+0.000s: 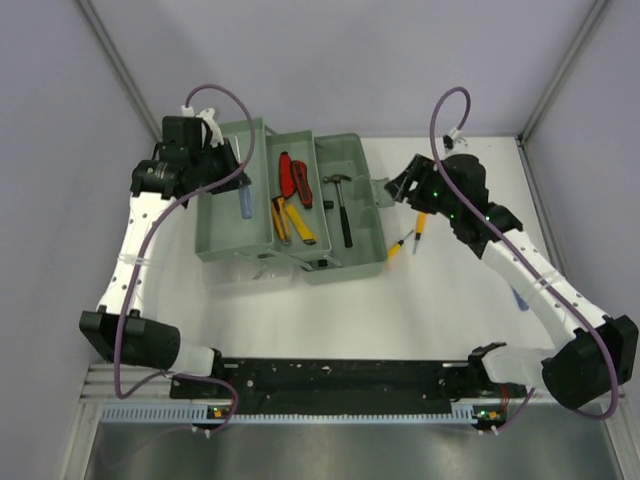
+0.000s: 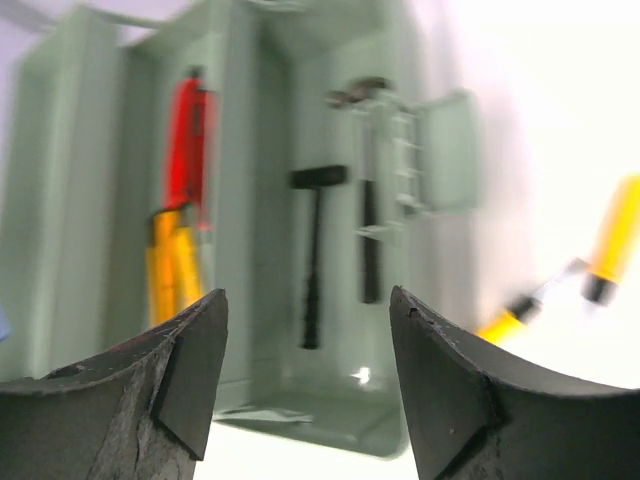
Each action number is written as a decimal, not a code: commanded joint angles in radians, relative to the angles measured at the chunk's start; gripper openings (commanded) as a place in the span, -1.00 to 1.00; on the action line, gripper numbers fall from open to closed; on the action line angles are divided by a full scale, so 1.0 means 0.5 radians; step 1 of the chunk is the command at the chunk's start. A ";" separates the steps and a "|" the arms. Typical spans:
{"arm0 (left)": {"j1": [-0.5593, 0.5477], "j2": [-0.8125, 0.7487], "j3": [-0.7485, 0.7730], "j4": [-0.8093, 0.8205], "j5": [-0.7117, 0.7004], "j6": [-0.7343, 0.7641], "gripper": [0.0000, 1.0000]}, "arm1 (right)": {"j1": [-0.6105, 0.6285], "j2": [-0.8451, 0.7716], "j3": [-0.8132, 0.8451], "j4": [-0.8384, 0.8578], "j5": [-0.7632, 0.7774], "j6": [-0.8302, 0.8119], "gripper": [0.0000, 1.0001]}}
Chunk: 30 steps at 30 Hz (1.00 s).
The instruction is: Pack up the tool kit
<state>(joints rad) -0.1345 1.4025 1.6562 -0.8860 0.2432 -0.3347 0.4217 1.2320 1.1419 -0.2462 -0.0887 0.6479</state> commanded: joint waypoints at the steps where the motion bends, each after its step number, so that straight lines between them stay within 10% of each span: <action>1: 0.030 0.112 0.016 -0.133 -0.238 0.071 -1.00 | -0.089 -0.037 -0.133 -0.311 0.487 0.039 0.25; 11: 0.030 0.327 -0.026 -0.084 -0.078 0.031 -1.00 | -0.162 0.134 -0.379 -0.327 0.601 0.149 0.10; 30: 0.030 0.177 0.035 -0.121 -0.014 0.004 -0.02 | -0.276 0.901 -0.127 -0.219 0.598 -0.222 -0.21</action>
<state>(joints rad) -0.1230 1.5646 1.6196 -0.9524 0.2234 -0.3233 0.3019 1.6264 1.0039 -0.4042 0.1947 0.6094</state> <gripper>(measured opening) 0.472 0.403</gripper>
